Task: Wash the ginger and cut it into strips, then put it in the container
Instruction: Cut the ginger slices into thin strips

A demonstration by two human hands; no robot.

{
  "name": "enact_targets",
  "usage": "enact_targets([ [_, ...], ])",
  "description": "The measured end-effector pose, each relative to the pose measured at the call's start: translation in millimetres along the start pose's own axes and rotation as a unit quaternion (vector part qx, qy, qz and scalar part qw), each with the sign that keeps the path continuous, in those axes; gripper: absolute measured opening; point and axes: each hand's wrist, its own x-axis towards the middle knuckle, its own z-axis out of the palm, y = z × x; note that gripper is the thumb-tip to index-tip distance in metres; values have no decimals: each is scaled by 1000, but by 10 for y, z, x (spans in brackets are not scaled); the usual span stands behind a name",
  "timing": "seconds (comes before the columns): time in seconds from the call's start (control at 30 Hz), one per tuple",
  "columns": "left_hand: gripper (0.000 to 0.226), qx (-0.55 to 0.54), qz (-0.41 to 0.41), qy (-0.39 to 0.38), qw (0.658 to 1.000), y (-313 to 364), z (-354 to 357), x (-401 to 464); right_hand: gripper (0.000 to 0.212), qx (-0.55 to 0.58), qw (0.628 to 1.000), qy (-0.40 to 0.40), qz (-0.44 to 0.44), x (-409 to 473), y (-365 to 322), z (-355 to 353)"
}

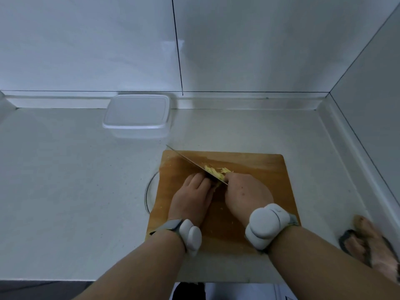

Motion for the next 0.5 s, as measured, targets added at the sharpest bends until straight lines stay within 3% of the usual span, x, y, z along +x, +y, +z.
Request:
enact_targets([
  [0.27, 21, -14, 17, -3, 1000, -3, -23, -4, 19, 55, 995, -1, 78, -277, 287, -60],
  [0.5, 27, -3, -2, -16, 1000, 3, -18, 2, 19, 44, 998, 15, 40, -440, 232, -157],
])
